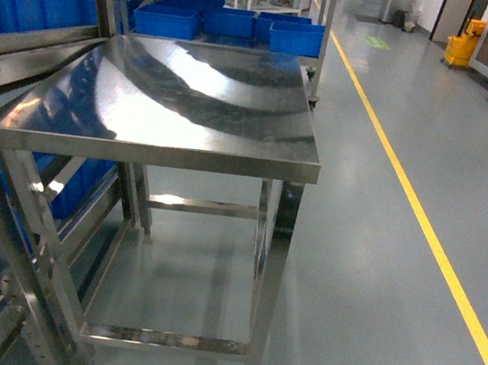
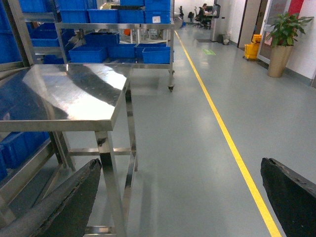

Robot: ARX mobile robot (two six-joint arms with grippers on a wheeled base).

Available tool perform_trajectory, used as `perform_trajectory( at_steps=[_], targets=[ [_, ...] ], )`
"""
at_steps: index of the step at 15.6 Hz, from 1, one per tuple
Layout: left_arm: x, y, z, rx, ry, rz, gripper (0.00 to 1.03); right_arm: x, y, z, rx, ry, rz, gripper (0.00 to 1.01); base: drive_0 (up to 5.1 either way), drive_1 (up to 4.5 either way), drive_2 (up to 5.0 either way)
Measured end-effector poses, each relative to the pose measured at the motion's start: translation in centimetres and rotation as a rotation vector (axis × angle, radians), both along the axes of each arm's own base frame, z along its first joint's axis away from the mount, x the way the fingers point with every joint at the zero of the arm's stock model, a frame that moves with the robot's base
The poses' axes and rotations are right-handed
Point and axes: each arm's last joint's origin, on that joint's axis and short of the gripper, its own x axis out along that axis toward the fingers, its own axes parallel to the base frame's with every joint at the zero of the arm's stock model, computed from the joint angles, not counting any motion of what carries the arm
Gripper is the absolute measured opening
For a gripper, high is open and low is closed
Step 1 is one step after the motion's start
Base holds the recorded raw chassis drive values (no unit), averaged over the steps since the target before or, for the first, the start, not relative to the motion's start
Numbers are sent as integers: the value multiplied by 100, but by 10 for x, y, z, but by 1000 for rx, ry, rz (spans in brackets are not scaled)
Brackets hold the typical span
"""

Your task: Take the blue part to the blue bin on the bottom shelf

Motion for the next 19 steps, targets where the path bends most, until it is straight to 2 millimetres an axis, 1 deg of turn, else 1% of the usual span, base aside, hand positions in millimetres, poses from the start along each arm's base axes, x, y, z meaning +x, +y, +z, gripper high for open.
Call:
perform_trajectory(
  at_steps=[19],
  targets=[
    [0,0,0,0,-1,2,44,0,0,0,0,-3,4,98,-479,262,262]
  ],
)
